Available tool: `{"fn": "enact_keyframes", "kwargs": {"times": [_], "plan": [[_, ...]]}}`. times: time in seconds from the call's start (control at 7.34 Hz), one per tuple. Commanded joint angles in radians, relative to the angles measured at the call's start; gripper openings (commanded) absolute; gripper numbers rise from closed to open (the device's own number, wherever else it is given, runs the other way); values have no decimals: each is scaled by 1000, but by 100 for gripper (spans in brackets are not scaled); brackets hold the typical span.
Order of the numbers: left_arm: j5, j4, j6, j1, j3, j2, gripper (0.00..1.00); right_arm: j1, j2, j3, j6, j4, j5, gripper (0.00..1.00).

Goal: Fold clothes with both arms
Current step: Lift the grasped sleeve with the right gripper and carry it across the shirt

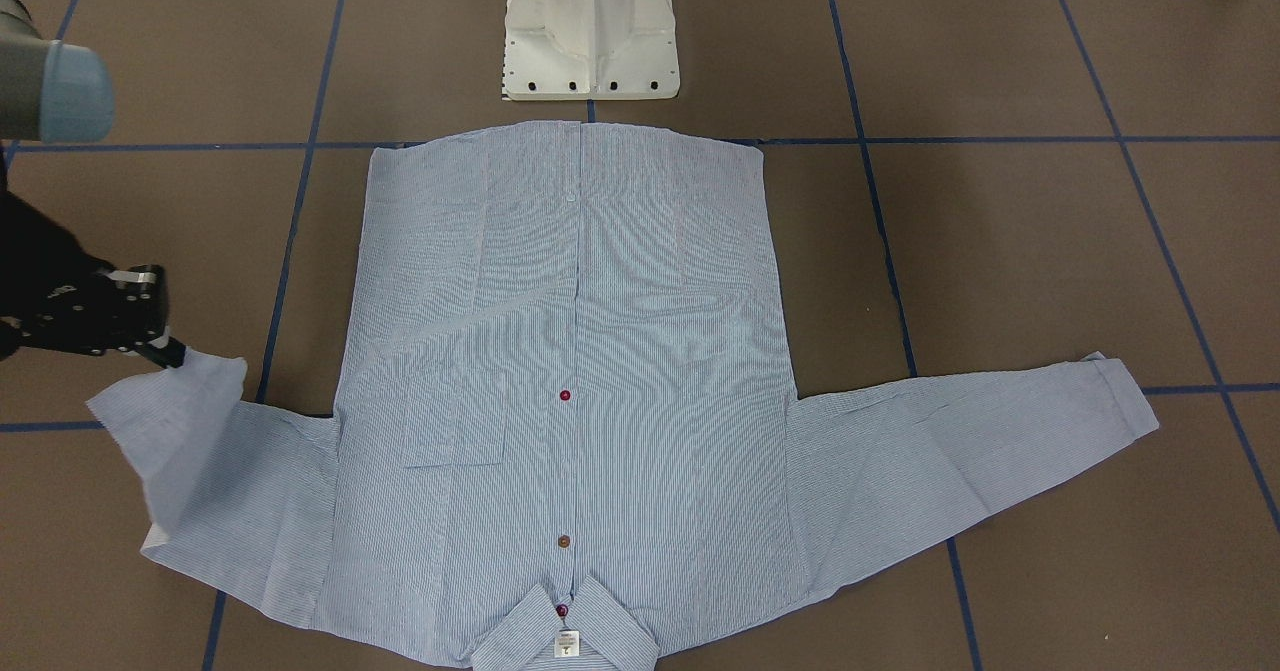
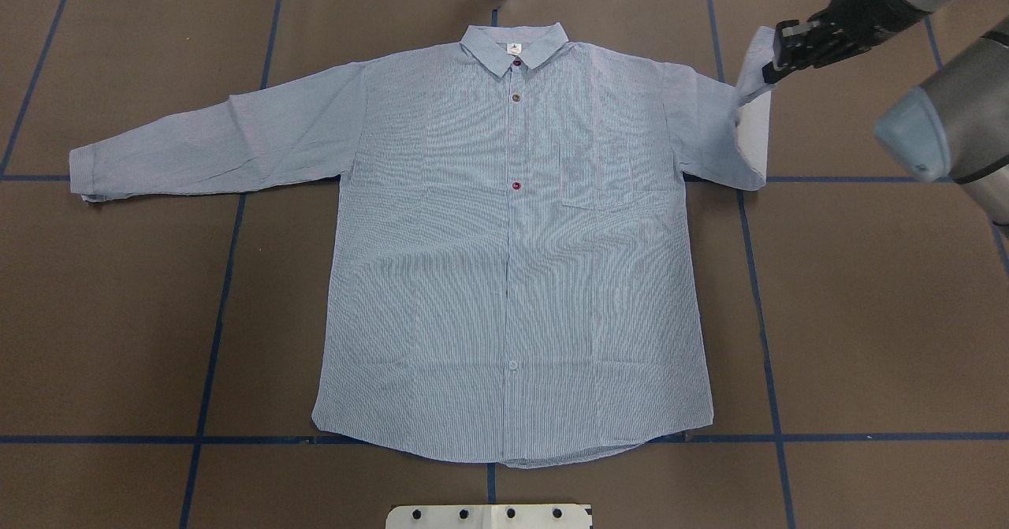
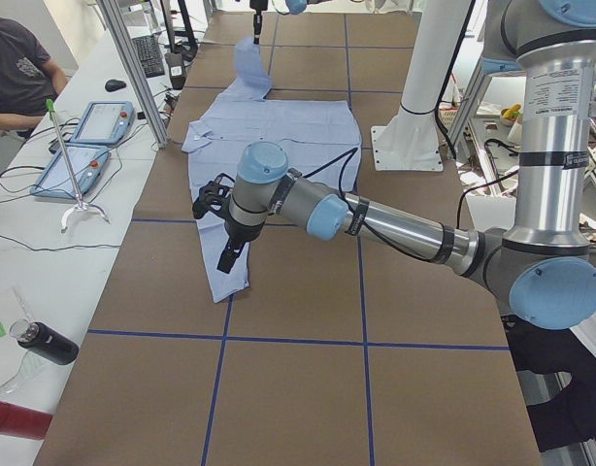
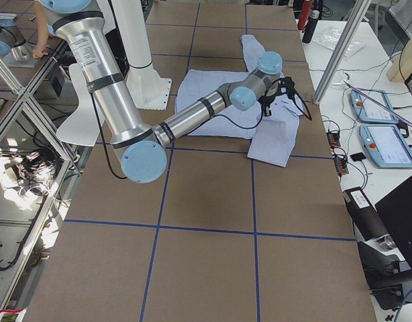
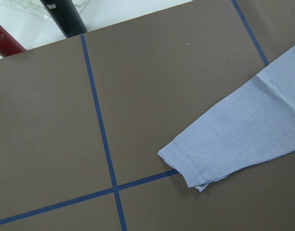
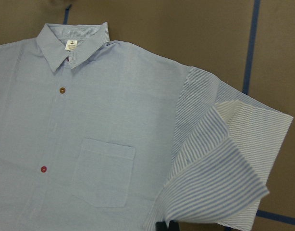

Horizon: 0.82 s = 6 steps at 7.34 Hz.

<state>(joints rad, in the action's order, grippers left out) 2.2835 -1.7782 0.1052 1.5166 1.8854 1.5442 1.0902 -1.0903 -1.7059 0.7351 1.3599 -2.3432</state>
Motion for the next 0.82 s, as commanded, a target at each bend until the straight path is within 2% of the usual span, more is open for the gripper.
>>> {"fn": "enact_keyframes", "kwargs": {"times": [0.0,0.27,0.41,0.55,0.68], "plan": [[2,-3,-4,0,-15,-1,99,-146,200,79,90,31,114,0],[2,-6,-4,-1,-23,-6,99,-284,343,156,80,170,278,0],[2,-7,-5,-1,-26,-7,99,-326,421,223,78,223,335,0],[2,-7,-5,-1,-26,-9,99,-352,479,314,78,231,376,0],[2,-9,-5,0,-26,-9,99,-375,597,477,78,231,416,0]]}}
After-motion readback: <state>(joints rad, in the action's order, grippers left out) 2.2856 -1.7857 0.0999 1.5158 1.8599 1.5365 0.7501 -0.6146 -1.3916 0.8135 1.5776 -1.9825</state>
